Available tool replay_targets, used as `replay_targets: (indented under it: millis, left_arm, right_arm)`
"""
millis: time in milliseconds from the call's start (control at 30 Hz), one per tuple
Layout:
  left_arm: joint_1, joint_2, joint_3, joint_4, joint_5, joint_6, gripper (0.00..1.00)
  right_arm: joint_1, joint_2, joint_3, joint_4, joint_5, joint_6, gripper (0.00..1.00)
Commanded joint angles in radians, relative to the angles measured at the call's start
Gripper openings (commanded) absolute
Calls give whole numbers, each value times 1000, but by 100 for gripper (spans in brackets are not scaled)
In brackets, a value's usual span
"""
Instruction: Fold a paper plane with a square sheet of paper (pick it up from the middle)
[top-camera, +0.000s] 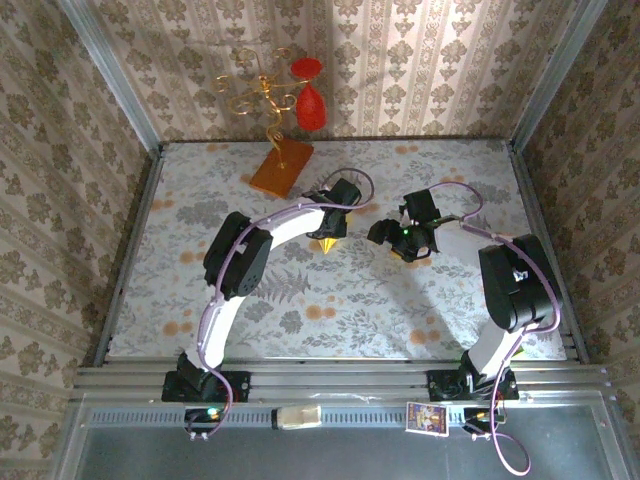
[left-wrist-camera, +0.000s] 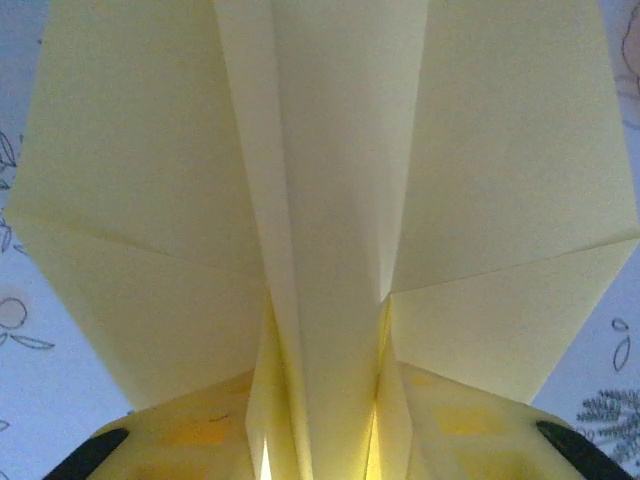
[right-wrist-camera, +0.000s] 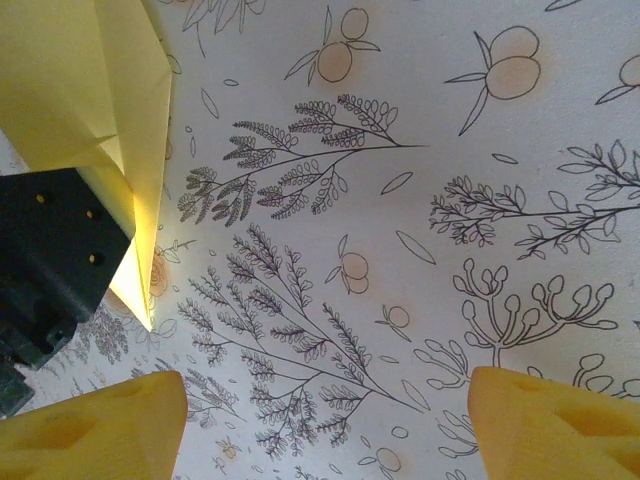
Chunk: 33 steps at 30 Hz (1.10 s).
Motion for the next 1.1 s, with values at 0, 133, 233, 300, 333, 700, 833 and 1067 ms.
replay_targets:
  millis: [0,133,233,300,333,700,833,1067]
  left_arm:
    - [6,38,19,-40,-32,-27,36]
    - [8,41,20,-37,-19,-37,38]
    - [10,31,21,-34,-11,-45,38]
    - [11,16,18,-25,-2,-49,38]
    - [12,6,14,-19,4,-52,38]
    - [36,-5,-47,38,76,-87,38]
    - [28,17,-34,17,64,-71,38]
    - [19,-90,2,4,66,-38,45]
  right_arm:
    - [-4,-26,-9,-18,19,-23,76]
    - [-6,-23,-6,-20,18,-24,76]
    - [-5,-23,-2,-21,17,-25,76]
    - [-6,-25,0,-23,17,-24,76]
    - [-6,-27,1,-22,18,-24,76]
    - [-5,-15,-3,-16,14,-21,76]
    - [-6,-13,-4,-11,8,-16,76]
    - [-8,-31,-2,-13,18,-21,78]
